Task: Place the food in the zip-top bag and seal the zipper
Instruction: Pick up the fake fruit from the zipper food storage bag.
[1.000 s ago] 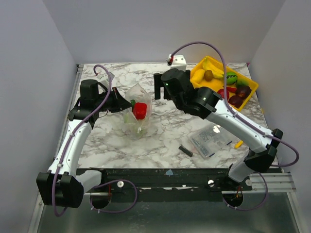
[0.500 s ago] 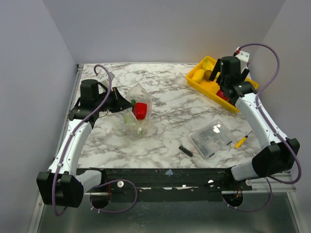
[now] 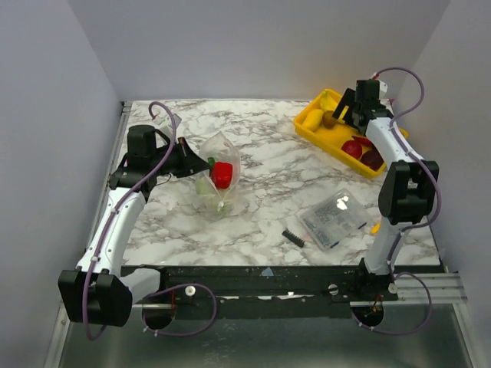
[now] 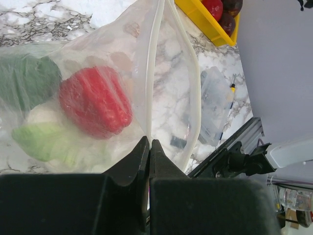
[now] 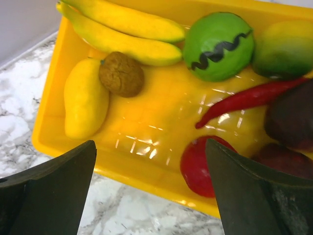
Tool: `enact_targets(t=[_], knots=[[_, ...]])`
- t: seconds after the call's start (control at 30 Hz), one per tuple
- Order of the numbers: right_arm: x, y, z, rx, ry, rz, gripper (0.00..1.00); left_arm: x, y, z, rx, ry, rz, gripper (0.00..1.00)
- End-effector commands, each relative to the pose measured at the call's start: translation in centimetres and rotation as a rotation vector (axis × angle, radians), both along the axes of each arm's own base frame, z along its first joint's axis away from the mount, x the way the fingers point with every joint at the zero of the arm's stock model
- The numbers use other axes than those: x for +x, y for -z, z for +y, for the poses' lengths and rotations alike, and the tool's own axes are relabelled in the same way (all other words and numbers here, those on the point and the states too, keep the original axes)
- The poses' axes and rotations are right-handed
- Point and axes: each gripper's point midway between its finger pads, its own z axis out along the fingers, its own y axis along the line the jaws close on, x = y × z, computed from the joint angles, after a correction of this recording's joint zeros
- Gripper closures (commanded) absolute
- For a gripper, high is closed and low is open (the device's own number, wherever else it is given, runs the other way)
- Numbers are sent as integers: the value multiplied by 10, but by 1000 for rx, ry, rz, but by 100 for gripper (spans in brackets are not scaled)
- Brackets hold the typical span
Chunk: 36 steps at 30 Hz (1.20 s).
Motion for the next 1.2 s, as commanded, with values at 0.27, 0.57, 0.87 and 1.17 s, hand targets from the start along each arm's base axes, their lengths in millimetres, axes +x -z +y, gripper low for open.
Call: enact_targets(t=[0.27,0.57,0.87,1.17], knots=[[87,24,37,41,-222,-121,7,-3,-4,-8,-22,43,-19,100],[131,33,41,12,-260,-252,15,-1,1,-8,-9,42,-4,100],[167,40,37,62,-173,-341,37,0,3,-8,-3,42,1,100],[195,71,32,111,-82,-344,39,1,4,-8,0,42,3,100]])
